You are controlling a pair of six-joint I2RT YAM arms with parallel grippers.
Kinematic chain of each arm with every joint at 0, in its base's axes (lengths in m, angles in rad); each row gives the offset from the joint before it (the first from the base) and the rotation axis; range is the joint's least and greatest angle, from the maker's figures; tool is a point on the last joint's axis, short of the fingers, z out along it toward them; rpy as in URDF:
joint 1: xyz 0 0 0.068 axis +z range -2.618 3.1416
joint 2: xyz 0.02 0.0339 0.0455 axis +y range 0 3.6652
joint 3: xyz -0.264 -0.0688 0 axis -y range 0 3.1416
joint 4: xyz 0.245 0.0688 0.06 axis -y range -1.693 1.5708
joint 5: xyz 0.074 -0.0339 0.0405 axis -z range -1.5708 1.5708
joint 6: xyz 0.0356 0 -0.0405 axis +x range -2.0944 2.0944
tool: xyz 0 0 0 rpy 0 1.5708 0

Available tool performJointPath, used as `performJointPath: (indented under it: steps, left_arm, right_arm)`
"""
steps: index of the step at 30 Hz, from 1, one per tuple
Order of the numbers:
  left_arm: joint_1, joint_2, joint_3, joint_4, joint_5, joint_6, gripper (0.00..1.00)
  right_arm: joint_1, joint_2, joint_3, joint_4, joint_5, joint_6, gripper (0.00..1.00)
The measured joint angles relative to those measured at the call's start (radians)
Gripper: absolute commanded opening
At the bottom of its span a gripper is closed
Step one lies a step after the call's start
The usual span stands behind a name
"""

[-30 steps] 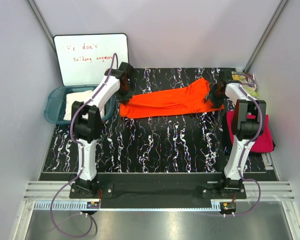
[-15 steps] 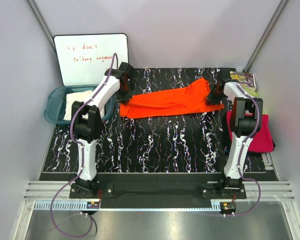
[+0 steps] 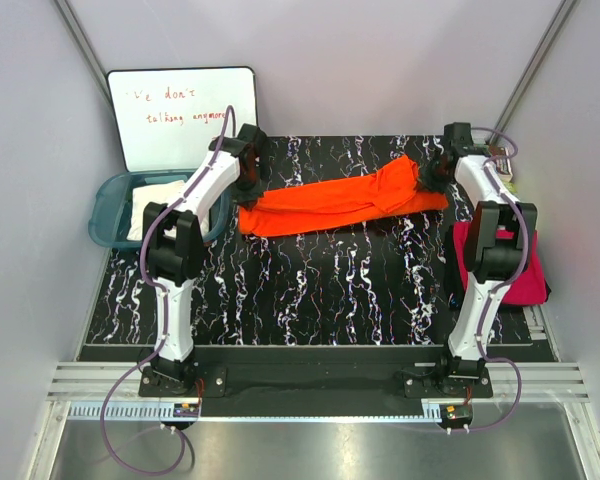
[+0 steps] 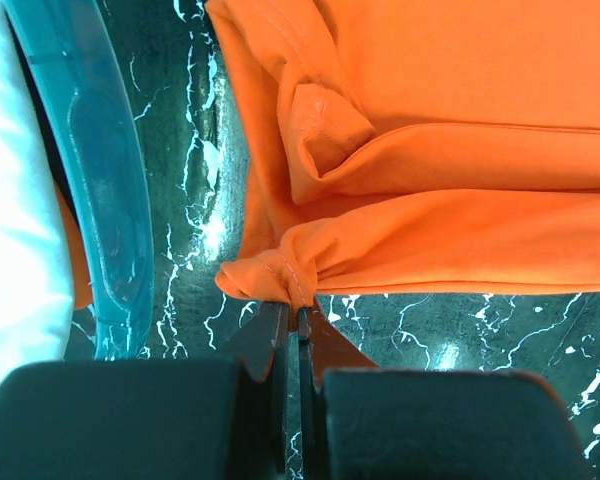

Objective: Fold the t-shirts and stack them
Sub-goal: Grap the side of the flattened tshirt closest away from the robot with both arms

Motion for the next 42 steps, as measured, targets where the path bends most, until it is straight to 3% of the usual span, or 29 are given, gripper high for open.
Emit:
performJointPath:
  steps: [11, 22, 26, 33, 42]
  left_arm:
    - [0.009, 0.055, 0.071, -0.027, -0.011, 0.002, 0.00]
    - [0.010, 0.065, 0.068, -0.036, -0.016, 0.014, 0.00]
    - [0.011, 0.065, 0.068, -0.036, -0.020, 0.018, 0.00]
    - [0.028, 0.065, 0.069, -0.036, -0.025, 0.030, 0.00]
    - [0.066, 0.068, 0.100, -0.045, -0.027, 0.038, 0.00]
  right_arm:
    - [0.002, 0.136, 0.283, -0.026, -0.037, 0.000, 0.00]
    - [0.002, 0.080, 0.003, -0.104, -0.036, -0.024, 0.00]
    - [0.002, 0.047, -0.014, -0.117, -0.038, -0.030, 0.00]
    - [0.002, 0.092, 0.185, -0.106, -0.054, -0.029, 0.00]
    - [0.002, 0.348, 0.500, -0.090, -0.127, 0.005, 0.00]
